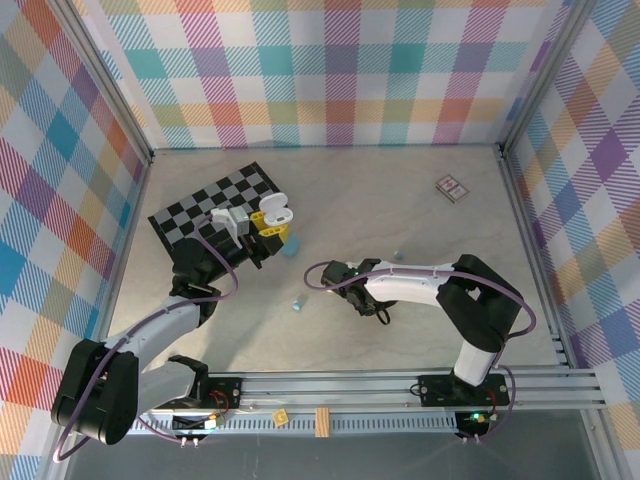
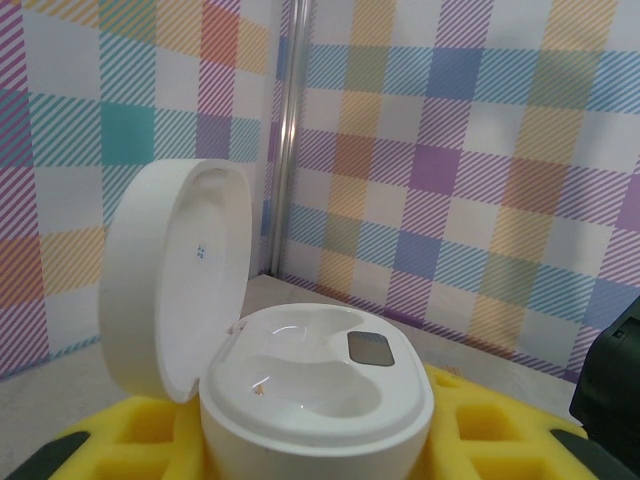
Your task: Insert the wireless bluetooth earbuds into the charging case
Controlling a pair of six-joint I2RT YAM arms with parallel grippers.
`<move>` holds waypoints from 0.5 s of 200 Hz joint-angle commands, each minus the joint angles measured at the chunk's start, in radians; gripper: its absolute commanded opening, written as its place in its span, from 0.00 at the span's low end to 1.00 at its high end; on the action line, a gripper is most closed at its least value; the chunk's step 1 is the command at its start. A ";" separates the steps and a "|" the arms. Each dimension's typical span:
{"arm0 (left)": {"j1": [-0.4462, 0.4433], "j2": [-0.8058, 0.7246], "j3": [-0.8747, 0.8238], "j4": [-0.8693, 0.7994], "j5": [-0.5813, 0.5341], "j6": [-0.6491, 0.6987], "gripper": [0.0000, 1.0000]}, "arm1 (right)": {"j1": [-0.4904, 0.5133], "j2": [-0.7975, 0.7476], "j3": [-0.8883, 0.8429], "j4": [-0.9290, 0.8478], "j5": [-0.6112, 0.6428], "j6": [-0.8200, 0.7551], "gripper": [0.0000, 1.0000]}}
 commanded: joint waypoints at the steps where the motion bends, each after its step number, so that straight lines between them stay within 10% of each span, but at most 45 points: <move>1: 0.011 -0.002 0.014 0.036 0.026 -0.004 0.35 | -0.005 0.004 -0.006 -0.054 0.040 0.044 0.40; 100: 0.011 -0.004 0.011 0.050 0.033 -0.019 0.35 | -0.021 -0.006 -0.018 -0.068 0.068 0.086 0.34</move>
